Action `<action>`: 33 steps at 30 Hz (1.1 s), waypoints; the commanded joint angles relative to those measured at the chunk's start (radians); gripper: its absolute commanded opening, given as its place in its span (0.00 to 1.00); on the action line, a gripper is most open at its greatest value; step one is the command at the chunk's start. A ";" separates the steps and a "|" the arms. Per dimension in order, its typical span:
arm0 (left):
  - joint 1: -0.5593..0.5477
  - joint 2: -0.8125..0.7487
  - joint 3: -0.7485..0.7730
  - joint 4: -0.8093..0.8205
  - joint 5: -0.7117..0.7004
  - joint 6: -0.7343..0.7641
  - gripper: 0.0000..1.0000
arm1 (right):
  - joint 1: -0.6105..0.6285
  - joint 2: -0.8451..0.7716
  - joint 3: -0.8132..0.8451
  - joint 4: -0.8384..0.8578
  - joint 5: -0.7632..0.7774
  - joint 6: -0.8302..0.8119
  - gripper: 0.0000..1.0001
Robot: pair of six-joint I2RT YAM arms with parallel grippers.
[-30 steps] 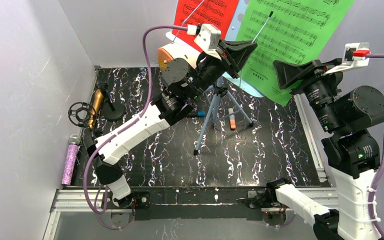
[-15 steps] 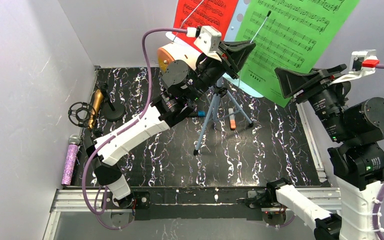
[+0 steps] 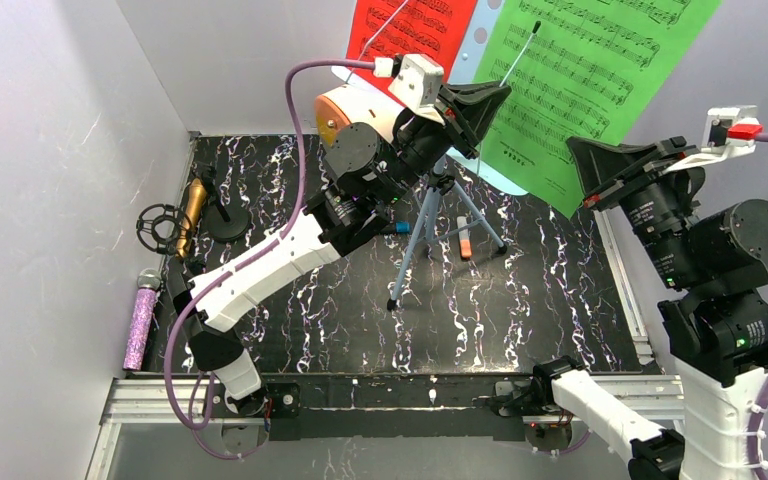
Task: Pack up the instrument practice props
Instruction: Pick up the sheet music from the music stand.
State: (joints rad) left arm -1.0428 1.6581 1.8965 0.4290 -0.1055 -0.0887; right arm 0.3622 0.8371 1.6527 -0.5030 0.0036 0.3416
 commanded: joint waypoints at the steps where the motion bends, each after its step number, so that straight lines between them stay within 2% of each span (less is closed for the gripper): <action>1: 0.018 -0.028 -0.020 -0.016 -0.094 0.039 0.00 | 0.001 -0.039 -0.004 0.001 0.105 -0.002 0.01; 13: 0.018 0.000 -0.027 -0.045 -0.150 0.064 0.00 | 0.002 -0.124 -0.012 -0.136 0.348 0.011 0.01; 16: 0.018 0.001 -0.034 -0.050 -0.152 0.066 0.03 | 0.004 -0.138 -0.011 -0.201 0.417 0.035 0.01; 22: 0.018 -0.015 -0.068 -0.055 -0.152 0.048 0.17 | 0.006 -0.168 -0.045 -0.329 0.480 0.096 0.01; 24: 0.018 -0.030 -0.082 -0.061 -0.140 0.029 0.25 | 0.007 -0.173 -0.067 -0.371 0.479 0.119 0.01; 27: 0.018 -0.071 -0.118 -0.066 -0.132 0.011 0.42 | 0.013 -0.183 -0.125 -0.424 0.468 0.160 0.01; 33: 0.017 -0.199 -0.224 -0.084 -0.121 -0.005 0.60 | 0.014 -0.188 -0.239 -0.470 0.361 0.230 0.01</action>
State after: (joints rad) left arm -1.0416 1.5673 1.7363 0.4061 -0.1848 -0.0952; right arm 0.3698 0.6529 1.4635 -0.9302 0.4320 0.5037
